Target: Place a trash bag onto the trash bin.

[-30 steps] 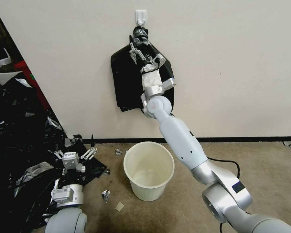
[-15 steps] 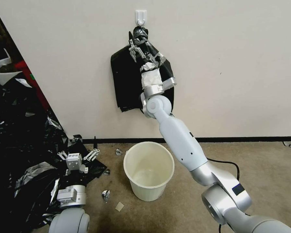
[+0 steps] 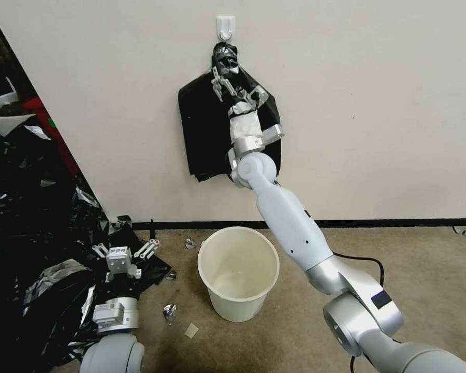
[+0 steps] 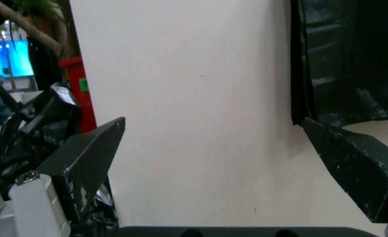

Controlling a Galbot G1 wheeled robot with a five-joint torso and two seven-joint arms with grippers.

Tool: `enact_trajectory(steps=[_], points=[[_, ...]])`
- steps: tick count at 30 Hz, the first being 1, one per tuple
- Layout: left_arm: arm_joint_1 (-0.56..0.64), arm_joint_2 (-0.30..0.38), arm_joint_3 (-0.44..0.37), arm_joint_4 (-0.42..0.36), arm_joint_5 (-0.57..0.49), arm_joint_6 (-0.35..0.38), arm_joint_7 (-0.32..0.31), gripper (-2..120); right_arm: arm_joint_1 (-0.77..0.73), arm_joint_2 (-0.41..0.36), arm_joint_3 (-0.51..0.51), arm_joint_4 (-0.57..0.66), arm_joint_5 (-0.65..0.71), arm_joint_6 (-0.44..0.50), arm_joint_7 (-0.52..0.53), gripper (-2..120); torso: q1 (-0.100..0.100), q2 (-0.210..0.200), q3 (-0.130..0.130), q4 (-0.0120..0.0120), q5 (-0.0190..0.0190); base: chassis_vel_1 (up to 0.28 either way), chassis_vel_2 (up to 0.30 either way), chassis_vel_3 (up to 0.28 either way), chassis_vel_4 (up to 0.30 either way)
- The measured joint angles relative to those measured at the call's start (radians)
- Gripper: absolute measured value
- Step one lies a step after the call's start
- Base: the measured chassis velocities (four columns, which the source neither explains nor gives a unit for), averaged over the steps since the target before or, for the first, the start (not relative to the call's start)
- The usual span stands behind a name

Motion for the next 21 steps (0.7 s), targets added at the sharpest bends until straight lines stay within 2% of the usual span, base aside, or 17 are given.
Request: enact_trajectory(steps=[2,3,6,21], points=[[0.003,-0.001,0.0,0.0,0.003,-0.004,-0.002,100,0.009,0.007,0.002,-0.01,0.0,0.0,0.0,82,0.0,0.0,0.0,0.0,0.0,0.0,0.0,0.0,0.0],[0.003,-0.001,0.0,0.0,0.003,-0.004,-0.002,100,0.009,0.007,0.002,-0.01,0.0,0.0,0.0,82,0.0,0.0,0.0,0.0,0.0,0.0,0.0,0.0,0.0],[0.005,-0.001,0.0,0.0,0.005,-0.006,-0.005,100,0.015,0.009,0.004,-0.031,0.0,0.0,0.0,72,0.0,0.0,0.0,0.0,0.0,0.0,0.0,0.0,0.0],[0.004,-0.004,0.003,0.001,0.009,-0.009,-0.011,100,-0.016,0.011,0.01,-0.017,0.003,-0.004,0.005,71,0.0,0.0,0.0,0.0,0.0,0.0,0.0,0.0,0.0]])
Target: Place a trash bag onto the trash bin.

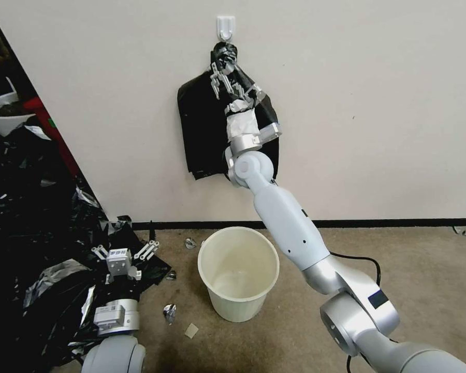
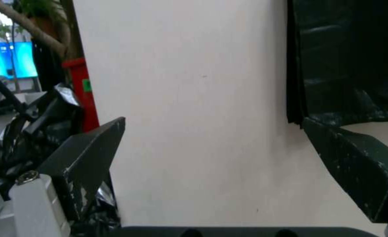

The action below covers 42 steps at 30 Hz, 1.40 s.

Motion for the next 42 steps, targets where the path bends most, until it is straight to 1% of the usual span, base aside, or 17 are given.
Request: enact_trajectory(steps=[5,8,9,11,13,14,17,18,19,22,23,24,26,27,28,33,42], points=[[-0.002,0.001,0.001,0.002,0.0,0.0,-0.002,100,0.002,0.0,0.001,-0.01,0.005,-0.002,0.003,72,0.0,0.0,0.0,0.0,0.0,0.0,0.0,0.0,0.0],[-0.004,0.002,0.001,0.009,0.002,0.0,-0.004,100,0.014,0.0,0.002,-0.02,0.01,-0.003,0.003,67,0.0,0.0,0.0,0.0,0.0,0.0,0.0,0.0,0.0],[-0.004,0.002,0.001,0.009,0.002,0.0,-0.004,100,0.014,0.0,0.002,-0.02,0.01,-0.003,0.003,67,0.0,0.0,0.0,0.0,0.0,0.0,0.0,0.0,0.0],[-0.005,0.004,0.002,0.009,0.002,0.0,-0.004,100,0.02,0.0,0.002,-0.024,0.01,-0.003,0.002,61,0.0,0.0,0.0,0.0,0.0,0.0,0.0,0.0,0.0],[-0.007,0.007,0.002,0.009,0.002,0.0,-0.005,100,0.024,0.0,0.002,-0.027,0.01,-0.003,0.003,51,0.0,0.0,0.0,0.0,0.0,0.0,0.0,0.0,0.0],[-0.007,0.007,0.002,0.009,0.002,0.0,-0.005,100,0.024,0.0,0.002,-0.027,0.01,-0.003,0.003,51,0.0,0.0,0.0,0.0,0.0,0.0,0.0,0.0,0.0],[-0.009,0.009,0.003,0.009,0.002,0.0,-0.007,100,0.025,0.0,0.002,-0.029,0.011,-0.004,0.003,41,0.0,0.0,0.0,0.0,0.0,0.0,0.0,0.0,0.0],[-0.01,0.009,0.005,0.009,0.002,0.0,-0.007,100,0.025,0.0,0.002,-0.03,0.011,-0.004,0.003,33,0.0,0.0,0.0,-0.0001,0.0,0.0,0.0,0.0,0.0],[-0.01,0.009,0.005,0.009,0.002,0.0,-0.007,100,0.025,0.0,0.002,-0.03,0.011,-0.004,0.003,33,0.0,0.0,0.0,-0.0001,0.0,0.0,0.0,0.0,0.0],[-0.01,0.011,0.008,0.012,0.002,0.0,-0.008,100,0.025,0.0,0.005,-0.033,0.011,-0.004,0.002,23,0.0,0.0,0.0,0.0,0.0,0.0,0.0,0.0,0.0],[-0.011,0.012,0.01,0.014,0.003,0.0,-0.008,100,0.025,0.0,0.007,-0.035,0.011,-0.004,0.002,16,0.0,0.0,0.0,0.0,0.0,0.0,0.0,0.0,0.0],[-0.011,0.012,0.01,0.014,0.003,0.0,-0.008,100,0.025,0.0,0.007,-0.035,0.011,-0.004,0.002,16,0.0,0.0,0.0,0.0,0.0,0.0,0.0,0.0,0.0],[-0.012,0.013,0.014,0.016,0.003,0.0,-0.009,100,0.025,-0.001,0.01,-0.037,0.011,-0.004,0.0,5,0.0,0.0,0.0,0.0,0.0,0.0,0.0,0.0,0.0],[-0.012,0.013,0.014,0.016,0.003,0.0,-0.009,100,0.025,-0.001,0.01,-0.037,0.011,-0.004,0.0,5,0.0,0.0,0.0,0.0,0.0,0.0,0.0,0.0,0.0],[-0.013,0.013,0.015,0.016,0.003,0.0,-0.009,100,0.025,-0.001,0.011,-0.037,0.011,-0.003,-0.001,2,0.0,0.0,0.0,-0.0001,0.0,0.0,0.0,0.0,0.0],[-0.014,0.014,0.017,0.02,0.004,-0.002,-0.011,100,0.017,0.0,0.016,-0.024,0.011,0.0,-0.011,0,0.0,0.0,0.0,0.0,0.0,0.0,0.0,0.0,0.0],[-0.013,0.011,0.018,0.032,0.005,-0.015,-0.014,100,-0.059,-0.017,0.013,0.065,0.006,0.003,-0.052,0,0.0,0.0,0.0,0.0,0.0,0.0,0.0,0.0,0.0]])
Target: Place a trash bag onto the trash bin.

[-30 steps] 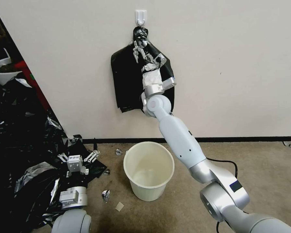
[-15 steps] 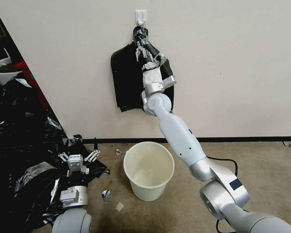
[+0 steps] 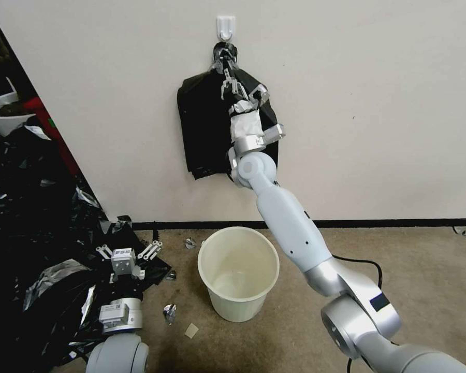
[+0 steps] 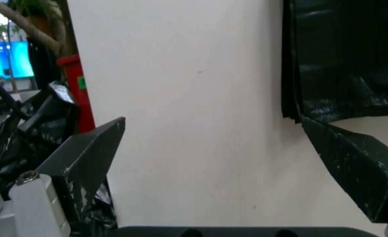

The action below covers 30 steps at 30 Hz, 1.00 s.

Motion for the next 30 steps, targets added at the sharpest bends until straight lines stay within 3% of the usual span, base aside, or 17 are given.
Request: enact_trajectory(steps=[8,19,23,30], points=[[0.0,-0.002,0.0,0.007,0.0,-0.009,-0.002,100,-0.097,-0.019,-0.002,0.092,-0.016,0.005,-0.014,0,0.0,0.0,0.0,0.0,0.0001,0.0,0.0,0.0,0.0],[-0.006,-0.006,0.002,0.023,0.0,-0.015,-0.003,100,-0.339,-0.041,-0.01,0.353,-0.047,0.016,-0.074,0,0.0,0.0,0.0,0.0,0.0001,0.0,0.0,0.0,0.0],[-0.016,-0.002,0.001,0.032,-0.002,-0.015,-0.003,100,-0.44,-0.08,-0.022,0.442,-0.072,0.016,-0.125,0,0.0,0.0,0.0,0.0,0.0001,0.0,0.0,0.0,0.0],[-0.051,0.026,0.003,0.057,-0.039,-0.016,-0.002,100,-0.573,-0.157,-0.04,0.484,-0.137,0.017,-0.223,0,0.0,0.0,0.0,-0.0001,0.0001,0.0,0.0,0.0,0.0]])
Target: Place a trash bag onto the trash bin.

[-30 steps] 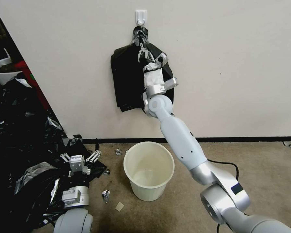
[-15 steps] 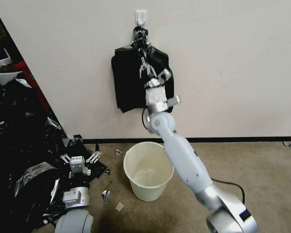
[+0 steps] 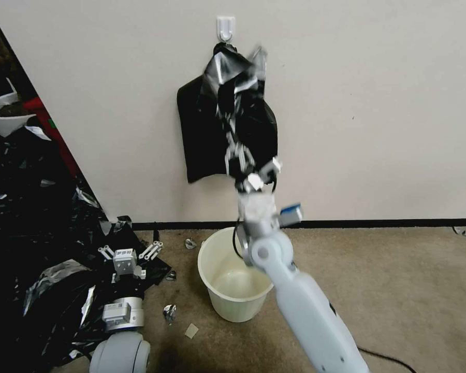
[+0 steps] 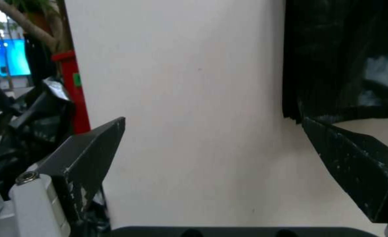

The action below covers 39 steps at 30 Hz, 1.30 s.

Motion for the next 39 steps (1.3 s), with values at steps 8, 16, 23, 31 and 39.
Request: enact_trajectory(steps=[8,16,23,31,39], points=[[-0.104,0.098,0.042,0.034,-0.202,-0.021,0.017,100,-0.044,-0.064,-0.006,-0.024,-0.059,0.008,-0.104,0,0.0,0.0,0.0,0.0001,-0.0003,0.0,0.0,0.0,0.0],[-0.279,0.293,0.113,-0.021,-0.499,-0.08,0.077,100,-0.008,-0.083,0.003,-0.087,-0.147,0.025,-0.169,0,0.0,0.0,0.0,0.0,-0.0003,0.0,0.0,0.0,0.0],[-0.42,0.616,0.12,-0.117,-0.657,0.031,0.235,100,0.047,-0.082,0.019,-0.138,-0.192,0.036,-0.17,0,0.0,0.0,0.0,0.0002,-0.0002,0.0,0.0,0.0,0.0],[-0.7,0.787,0.255,-0.078,-0.703,0.218,0.262,100,0.066,-0.062,0.022,-0.162,-0.217,0.044,-0.166,0,0.0,0.0,0.0,0.0,-0.0002,0.0,0.0,0.0,0.0],[-0.898,0.846,0.465,0.005,-0.641,0.3,0.344,100,0.063,-0.055,0.03,-0.155,-0.224,0.045,-0.165,0,0.0,0.0,0.0,0.0001,-0.0002,0.0,0.0,0.0,0.0]])
